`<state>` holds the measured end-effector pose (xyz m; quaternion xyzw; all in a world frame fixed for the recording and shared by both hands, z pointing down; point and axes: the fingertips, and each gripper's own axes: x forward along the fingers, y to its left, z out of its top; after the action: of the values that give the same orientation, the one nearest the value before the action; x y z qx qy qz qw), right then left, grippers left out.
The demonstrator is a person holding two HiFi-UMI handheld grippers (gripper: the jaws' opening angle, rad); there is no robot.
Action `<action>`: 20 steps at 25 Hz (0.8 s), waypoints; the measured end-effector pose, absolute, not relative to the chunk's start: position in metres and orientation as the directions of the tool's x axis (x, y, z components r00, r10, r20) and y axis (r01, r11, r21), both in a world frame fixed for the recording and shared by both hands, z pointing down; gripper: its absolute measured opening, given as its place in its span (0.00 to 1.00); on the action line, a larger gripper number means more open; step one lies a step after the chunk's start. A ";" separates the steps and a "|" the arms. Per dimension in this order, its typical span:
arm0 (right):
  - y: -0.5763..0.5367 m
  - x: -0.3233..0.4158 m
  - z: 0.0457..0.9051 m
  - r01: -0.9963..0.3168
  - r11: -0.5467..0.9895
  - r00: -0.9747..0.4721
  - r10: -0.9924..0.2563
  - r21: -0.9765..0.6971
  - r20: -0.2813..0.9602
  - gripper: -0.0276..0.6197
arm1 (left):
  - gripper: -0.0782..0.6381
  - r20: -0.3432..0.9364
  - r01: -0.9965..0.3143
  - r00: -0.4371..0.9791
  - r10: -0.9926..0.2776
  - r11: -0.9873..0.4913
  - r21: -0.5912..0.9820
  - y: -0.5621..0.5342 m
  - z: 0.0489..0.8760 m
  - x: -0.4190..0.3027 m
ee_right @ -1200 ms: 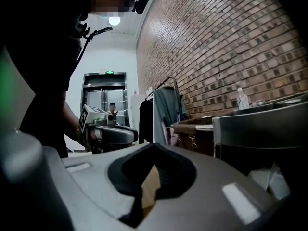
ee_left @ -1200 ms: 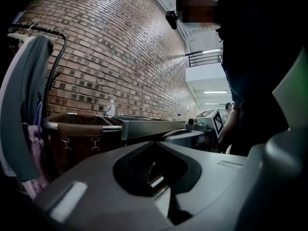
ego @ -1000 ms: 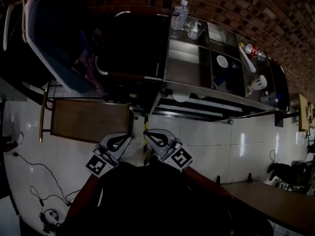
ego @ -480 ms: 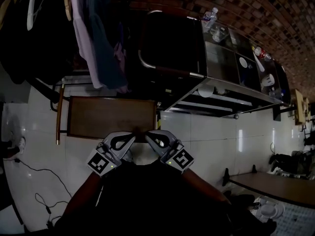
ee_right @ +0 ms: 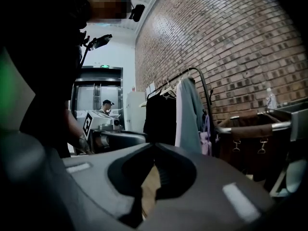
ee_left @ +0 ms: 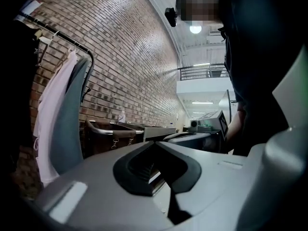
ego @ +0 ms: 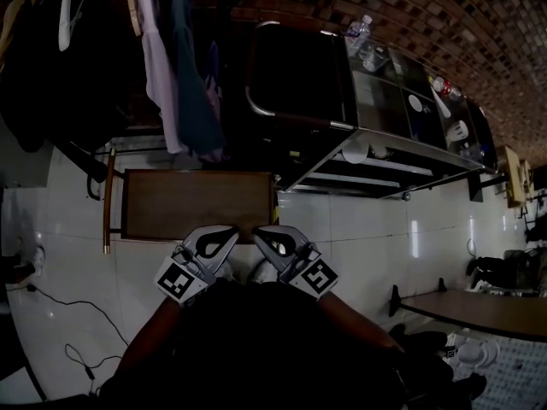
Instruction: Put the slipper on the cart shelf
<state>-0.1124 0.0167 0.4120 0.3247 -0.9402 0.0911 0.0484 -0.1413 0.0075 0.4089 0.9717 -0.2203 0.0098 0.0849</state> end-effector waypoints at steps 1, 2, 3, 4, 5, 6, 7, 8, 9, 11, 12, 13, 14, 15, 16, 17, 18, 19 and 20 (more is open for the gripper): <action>0.017 -0.110 0.410 -0.620 0.772 -0.784 -0.602 -0.139 0.150 0.05 | 0.11 0.053 -0.430 0.902 -0.428 -0.888 0.161 0.009 0.407 -0.139; 0.017 -0.107 0.409 -0.619 0.774 -0.785 -0.602 -0.136 0.148 0.05 | 0.11 0.053 -0.432 0.902 -0.429 -0.888 0.158 0.011 0.406 -0.136; 0.018 -0.105 0.408 -0.617 0.776 -0.786 -0.601 -0.130 0.144 0.05 | 0.11 0.056 -0.434 0.901 -0.431 -0.888 0.152 0.011 0.406 -0.134; 0.018 -0.103 0.408 -0.615 0.779 -0.788 -0.600 -0.121 0.141 0.05 | 0.11 0.058 -0.436 0.900 -0.433 -0.888 0.147 0.012 0.407 -0.131; 0.019 -0.100 0.408 -0.613 0.782 -0.789 -0.599 -0.113 0.136 0.05 | 0.11 0.058 -0.438 0.899 -0.435 -0.887 0.144 0.014 0.407 -0.128; 0.022 -0.098 0.408 -0.611 0.784 -0.791 -0.597 -0.112 0.133 0.05 | 0.11 0.059 -0.439 0.898 -0.435 -0.887 0.144 0.016 0.407 -0.125; 0.024 -0.096 0.407 -0.609 0.785 -0.792 -0.596 -0.114 0.133 0.05 | 0.11 0.061 -0.439 0.898 -0.435 -0.887 0.142 0.018 0.407 -0.122; 0.026 -0.093 0.407 -0.607 0.786 -0.794 -0.593 -0.115 0.134 0.05 | 0.11 0.063 -0.439 0.899 -0.434 -0.888 0.140 0.020 0.407 -0.119; 0.028 -0.092 0.407 -0.603 0.790 -0.797 -0.589 -0.111 0.133 0.05 | 0.11 0.065 -0.439 0.899 -0.434 -0.888 0.137 0.022 0.407 -0.116; 0.031 -0.090 0.407 -0.595 0.797 -0.803 -0.582 -0.108 0.129 0.05 | 0.11 0.069 -0.442 0.897 -0.436 -0.887 0.133 0.025 0.407 -0.112; 0.033 -0.090 0.407 -0.593 0.797 -0.804 -0.580 -0.113 0.130 0.05 | 0.11 0.073 -0.442 0.897 -0.436 -0.887 0.135 0.027 0.406 -0.111; 0.035 -0.089 0.407 -0.592 0.797 -0.805 -0.578 -0.118 0.134 0.05 | 0.11 0.077 -0.442 0.897 -0.436 -0.886 0.136 0.028 0.406 -0.110; 0.035 -0.088 0.407 -0.591 0.798 -0.806 -0.577 -0.120 0.136 0.05 | 0.11 0.079 -0.442 0.897 -0.435 -0.887 0.137 0.029 0.406 -0.109; 0.035 -0.086 0.407 -0.589 0.799 -0.807 -0.575 -0.117 0.135 0.05 | 0.11 0.077 -0.441 0.898 -0.434 -0.887 0.136 0.029 0.405 -0.107; 0.035 -0.085 0.407 -0.587 0.802 -0.809 -0.573 -0.113 0.131 0.05 | 0.11 0.067 -0.439 0.899 -0.434 -0.889 0.132 0.029 0.403 -0.105; 0.036 -0.084 0.407 -0.585 0.803 -0.810 -0.572 -0.113 0.129 0.05 | 0.11 0.048 -0.436 0.900 -0.433 -0.891 0.124 0.029 0.401 -0.103; 0.036 -0.083 0.407 -0.586 0.802 -0.810 -0.572 -0.119 0.129 0.05 | 0.11 0.027 -0.432 0.901 -0.432 -0.894 0.116 0.029 0.398 -0.101; 0.037 -0.082 0.408 -0.587 0.800 -0.809 -0.573 -0.126 0.131 0.05 | 0.11 0.017 -0.431 0.902 -0.432 -0.896 0.110 0.029 0.396 -0.099; 0.037 -0.080 0.408 -0.589 0.798 -0.808 -0.575 -0.131 0.131 0.05 | 0.11 0.018 -0.431 0.902 -0.432 -0.896 0.107 0.029 0.396 -0.098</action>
<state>-0.0804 0.0368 0.4084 0.3072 -0.9471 0.0828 0.0422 -0.0976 0.0285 0.3962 0.9736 -0.2217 -0.0031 0.0545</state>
